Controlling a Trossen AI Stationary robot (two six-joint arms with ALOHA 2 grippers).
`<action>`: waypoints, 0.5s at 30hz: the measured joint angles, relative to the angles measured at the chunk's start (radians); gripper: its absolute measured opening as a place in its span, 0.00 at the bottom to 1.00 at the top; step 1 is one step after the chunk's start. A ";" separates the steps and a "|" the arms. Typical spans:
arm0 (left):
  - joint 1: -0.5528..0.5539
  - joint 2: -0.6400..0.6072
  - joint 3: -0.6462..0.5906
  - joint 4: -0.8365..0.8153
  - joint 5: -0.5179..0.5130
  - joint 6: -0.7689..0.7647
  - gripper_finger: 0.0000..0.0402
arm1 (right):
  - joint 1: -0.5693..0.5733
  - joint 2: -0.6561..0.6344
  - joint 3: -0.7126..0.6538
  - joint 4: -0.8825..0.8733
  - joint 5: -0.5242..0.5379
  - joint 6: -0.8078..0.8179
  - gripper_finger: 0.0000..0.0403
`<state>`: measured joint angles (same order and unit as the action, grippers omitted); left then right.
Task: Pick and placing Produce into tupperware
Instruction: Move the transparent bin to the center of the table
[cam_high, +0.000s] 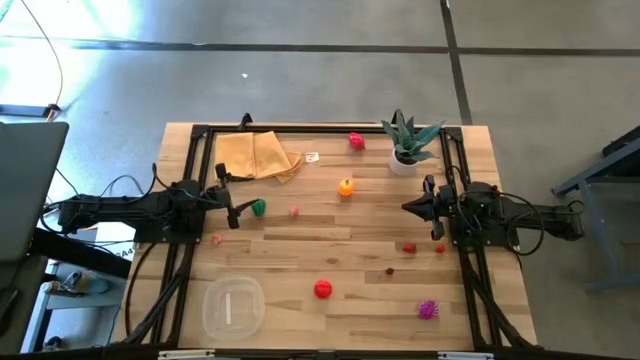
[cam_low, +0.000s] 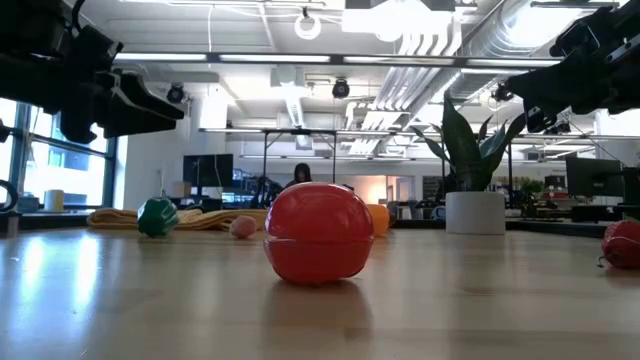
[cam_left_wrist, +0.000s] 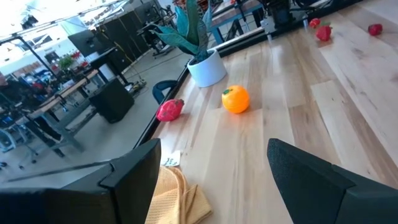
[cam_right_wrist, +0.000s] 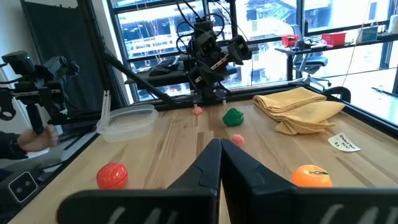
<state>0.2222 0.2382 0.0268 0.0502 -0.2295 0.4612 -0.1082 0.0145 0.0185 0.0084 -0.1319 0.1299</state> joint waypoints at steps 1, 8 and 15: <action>0.000 0.000 0.000 0.000 0.000 0.005 0.71 | 0.000 0.000 0.000 0.000 0.000 0.000 0.00; 0.000 0.000 0.000 0.001 0.000 0.006 0.71 | 0.000 0.000 0.000 0.006 0.008 0.000 0.00; 0.000 0.000 0.000 0.008 0.000 0.004 0.71 | 0.000 0.000 0.000 0.042 0.008 0.138 0.00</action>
<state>0.2226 0.2382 0.0265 0.0586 -0.2295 0.4652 -0.1081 0.0143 0.0185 0.0501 -0.1234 0.2680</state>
